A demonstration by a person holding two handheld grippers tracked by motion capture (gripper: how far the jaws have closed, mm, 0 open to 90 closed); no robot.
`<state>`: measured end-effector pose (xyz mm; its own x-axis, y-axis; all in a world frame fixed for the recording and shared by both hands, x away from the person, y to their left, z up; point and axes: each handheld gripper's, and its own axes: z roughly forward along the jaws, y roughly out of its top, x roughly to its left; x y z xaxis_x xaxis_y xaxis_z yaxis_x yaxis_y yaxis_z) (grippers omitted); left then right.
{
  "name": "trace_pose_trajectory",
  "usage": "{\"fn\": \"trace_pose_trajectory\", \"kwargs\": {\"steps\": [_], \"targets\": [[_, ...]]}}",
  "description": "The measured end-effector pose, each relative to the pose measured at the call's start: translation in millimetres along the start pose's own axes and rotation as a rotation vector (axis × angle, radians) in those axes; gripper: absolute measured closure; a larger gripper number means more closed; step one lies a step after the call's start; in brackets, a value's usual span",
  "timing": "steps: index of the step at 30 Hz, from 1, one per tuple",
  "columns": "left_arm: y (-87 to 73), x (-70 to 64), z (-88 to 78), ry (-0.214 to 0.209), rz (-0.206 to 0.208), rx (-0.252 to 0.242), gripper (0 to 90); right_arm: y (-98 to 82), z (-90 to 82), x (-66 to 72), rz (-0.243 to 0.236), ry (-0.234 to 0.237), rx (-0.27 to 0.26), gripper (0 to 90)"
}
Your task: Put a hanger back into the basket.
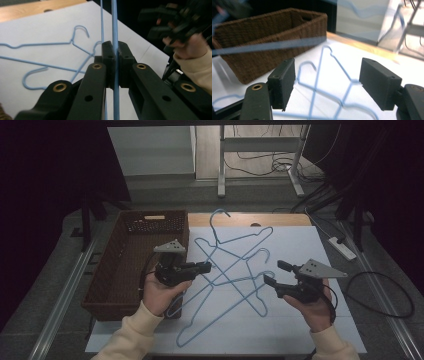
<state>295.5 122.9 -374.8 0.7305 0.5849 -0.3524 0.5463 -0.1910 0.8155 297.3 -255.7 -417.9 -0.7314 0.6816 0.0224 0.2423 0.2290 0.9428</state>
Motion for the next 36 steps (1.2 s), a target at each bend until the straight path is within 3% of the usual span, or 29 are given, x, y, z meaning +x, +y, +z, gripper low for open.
{"fn": "trace_pose_trajectory", "kwargs": {"steps": [6, 9, 12, 18, 31, 36], "targets": [[7.3, 7.4, -17.1, 0.014, 0.013, -0.028, 85.9, -30.2, -1.3, -11.2, 0.027, -0.029, 0.067, 29.8], [10.0, 16.3, -28.8, 0.034, 0.022, -0.043, 85.9, -41.1, -0.8, -16.2, 0.057, -0.057, 0.089, 30.3], [10.2, 26.1, -40.2, 0.066, 0.022, -0.052, 85.9, -47.5, 1.0, -18.2, 0.059, -0.063, 0.108, 30.4], [5.0, 50.6, -65.1, 0.128, 0.002, -0.064, 85.9, -51.4, 4.1, -21.0, 0.046, -0.074, 0.132, 30.3], [-11.6, 97.9, -105.1, 0.220, -0.017, -0.050, 86.0, -56.2, 8.1, -20.5, 0.041, -0.084, 0.168, 30.4], [-19.6, 117.0, -119.0, 0.274, -0.053, -0.051, 85.9, -56.2, 8.3, -19.7, 0.037, -0.079, 0.170, 30.4]]}}
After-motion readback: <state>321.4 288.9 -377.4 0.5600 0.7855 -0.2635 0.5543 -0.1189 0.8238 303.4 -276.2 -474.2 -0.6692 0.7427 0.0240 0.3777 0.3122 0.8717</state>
